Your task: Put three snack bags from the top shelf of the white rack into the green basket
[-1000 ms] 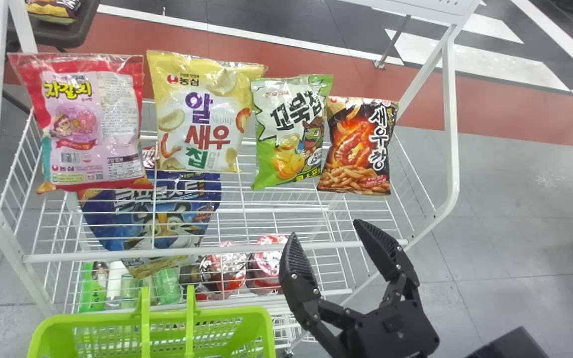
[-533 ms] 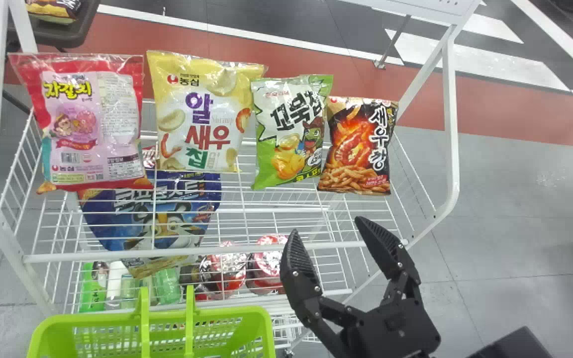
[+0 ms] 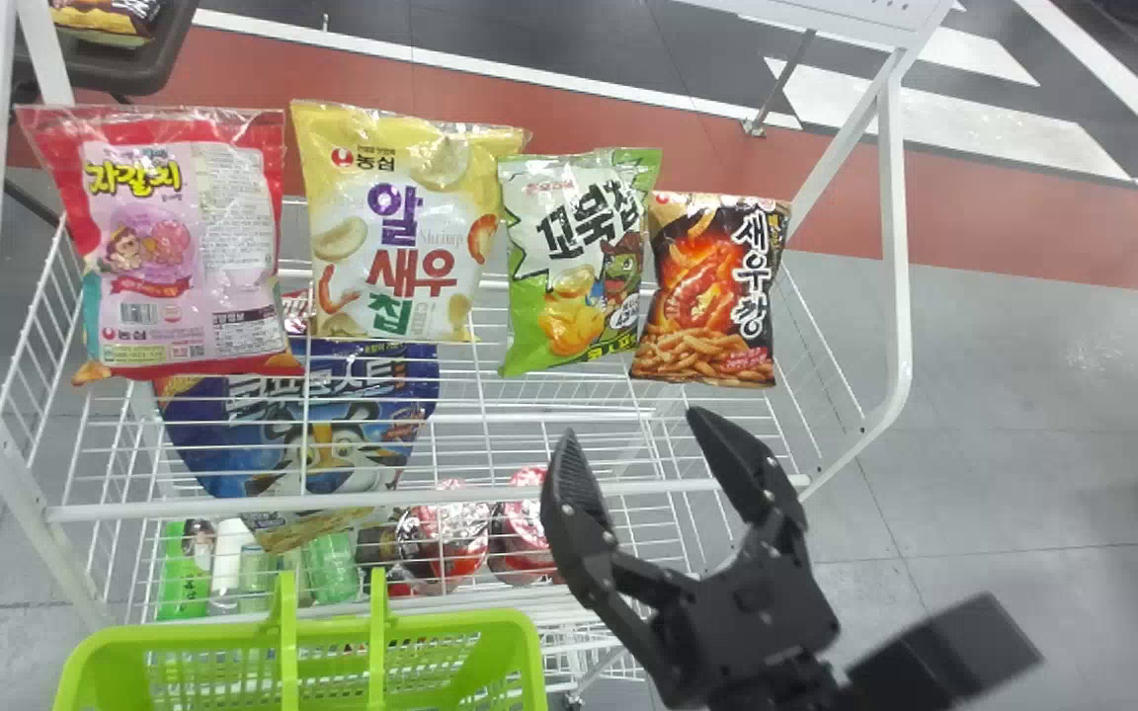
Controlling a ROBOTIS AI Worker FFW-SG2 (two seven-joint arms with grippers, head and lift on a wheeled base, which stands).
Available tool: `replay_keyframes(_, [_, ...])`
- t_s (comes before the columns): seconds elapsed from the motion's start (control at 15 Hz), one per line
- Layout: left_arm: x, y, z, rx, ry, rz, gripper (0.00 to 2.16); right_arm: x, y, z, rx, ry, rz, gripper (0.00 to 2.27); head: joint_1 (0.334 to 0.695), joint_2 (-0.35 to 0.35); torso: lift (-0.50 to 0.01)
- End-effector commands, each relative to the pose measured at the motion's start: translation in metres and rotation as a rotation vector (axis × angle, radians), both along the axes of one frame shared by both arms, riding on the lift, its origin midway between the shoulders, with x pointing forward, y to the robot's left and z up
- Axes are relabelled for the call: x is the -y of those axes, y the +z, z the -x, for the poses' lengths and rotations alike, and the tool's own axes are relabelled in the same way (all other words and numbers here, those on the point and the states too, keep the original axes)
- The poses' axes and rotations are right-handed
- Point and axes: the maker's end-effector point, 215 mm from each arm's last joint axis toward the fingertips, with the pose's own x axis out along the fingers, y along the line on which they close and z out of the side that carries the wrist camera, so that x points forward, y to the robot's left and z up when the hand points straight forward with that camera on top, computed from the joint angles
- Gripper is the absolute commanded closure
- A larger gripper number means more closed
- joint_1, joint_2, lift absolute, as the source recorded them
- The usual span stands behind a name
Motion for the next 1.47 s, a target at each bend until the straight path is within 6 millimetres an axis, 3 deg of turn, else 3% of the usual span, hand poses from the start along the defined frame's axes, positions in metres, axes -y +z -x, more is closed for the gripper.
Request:
replay_keyframes(0.0, [0.0,-0.001,0.0,0.001,-0.001,-0.006,2.15,-0.028,-0.013,-0.029,-0.037,0.054,-0.006,0.13,0.695,-0.35,0.0])
replay_keyframes(0.2, [-0.004,-0.004,0.0,0.003,-0.004,-0.018,2.15,-0.076,-0.033,-0.07,-0.045,0.146,-0.013,0.13,0.695,-0.35,0.0])
replay_keyframes(0.27, [-0.005,-0.005,0.001,0.0,-0.006,-0.019,2.15,-0.094,-0.043,-0.083,-0.067,0.178,-0.009,0.13,0.695,-0.319,0.0])
replay_keyframes(0.4, [-0.005,-0.006,0.0,0.0,-0.007,-0.022,2.15,-0.136,-0.059,-0.106,-0.104,0.245,0.011,0.13,0.695,-0.224,0.0])
replay_keyframes(0.53, [-0.004,-0.008,0.0,-0.005,-0.011,-0.025,2.15,-0.172,-0.066,-0.129,-0.114,0.289,0.017,0.13,0.695,-0.094,0.0])
replay_keyframes(0.73, [-0.004,-0.013,-0.002,-0.013,-0.014,-0.022,2.15,-0.216,-0.068,-0.168,-0.122,0.33,0.016,0.13,0.695,0.032,0.0])
replay_keyframes(0.8, [-0.004,-0.012,-0.003,-0.013,-0.014,-0.02,2.15,-0.223,-0.075,-0.183,-0.138,0.336,0.034,0.13,0.695,0.056,0.0])
replay_keyframes(1.07, [-0.009,-0.014,-0.006,-0.026,0.002,-0.009,2.15,-0.218,-0.108,-0.23,-0.189,0.332,0.111,0.13,0.695,0.102,0.0])
replay_keyframes(1.33, [-0.015,-0.016,-0.018,-0.021,-0.001,-0.001,2.15,-0.223,-0.105,-0.243,-0.192,0.374,0.118,0.29,0.695,0.103,0.0])
replay_keyframes(1.4, [-0.015,-0.016,-0.02,-0.02,-0.006,-0.001,2.15,-0.226,-0.105,-0.242,-0.197,0.394,0.119,0.44,0.695,0.107,0.0])
